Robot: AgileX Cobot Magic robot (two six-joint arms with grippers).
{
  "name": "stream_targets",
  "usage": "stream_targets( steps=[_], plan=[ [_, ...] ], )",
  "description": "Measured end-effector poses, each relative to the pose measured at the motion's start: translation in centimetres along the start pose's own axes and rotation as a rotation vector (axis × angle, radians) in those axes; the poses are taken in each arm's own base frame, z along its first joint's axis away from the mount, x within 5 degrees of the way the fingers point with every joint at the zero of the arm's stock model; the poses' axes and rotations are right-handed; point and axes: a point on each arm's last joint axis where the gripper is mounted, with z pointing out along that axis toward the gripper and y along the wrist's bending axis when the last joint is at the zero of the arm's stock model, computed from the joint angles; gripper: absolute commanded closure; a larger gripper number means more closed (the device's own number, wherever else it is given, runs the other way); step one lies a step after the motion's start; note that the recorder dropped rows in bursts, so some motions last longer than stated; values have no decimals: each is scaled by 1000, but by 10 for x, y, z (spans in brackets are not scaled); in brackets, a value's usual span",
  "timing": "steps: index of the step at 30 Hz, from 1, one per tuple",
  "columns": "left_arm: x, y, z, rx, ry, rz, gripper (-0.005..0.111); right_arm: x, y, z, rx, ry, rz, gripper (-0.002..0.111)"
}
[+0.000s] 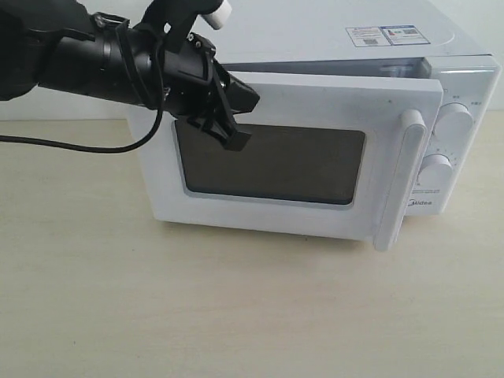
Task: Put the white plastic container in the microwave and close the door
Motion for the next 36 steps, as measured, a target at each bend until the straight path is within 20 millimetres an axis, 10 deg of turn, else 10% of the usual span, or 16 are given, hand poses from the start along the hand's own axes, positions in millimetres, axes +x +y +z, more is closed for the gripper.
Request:
stream_targets(
  steps=[19, 36],
  plan=[
    [2, 0, 3, 0, 7, -2, 103, 0, 0, 0, 0, 0, 0, 108],
    [-34, -28, -75, 197, -72, 132, 103, -22, 3, -3, -19, -246, -105, 108]
  ],
)
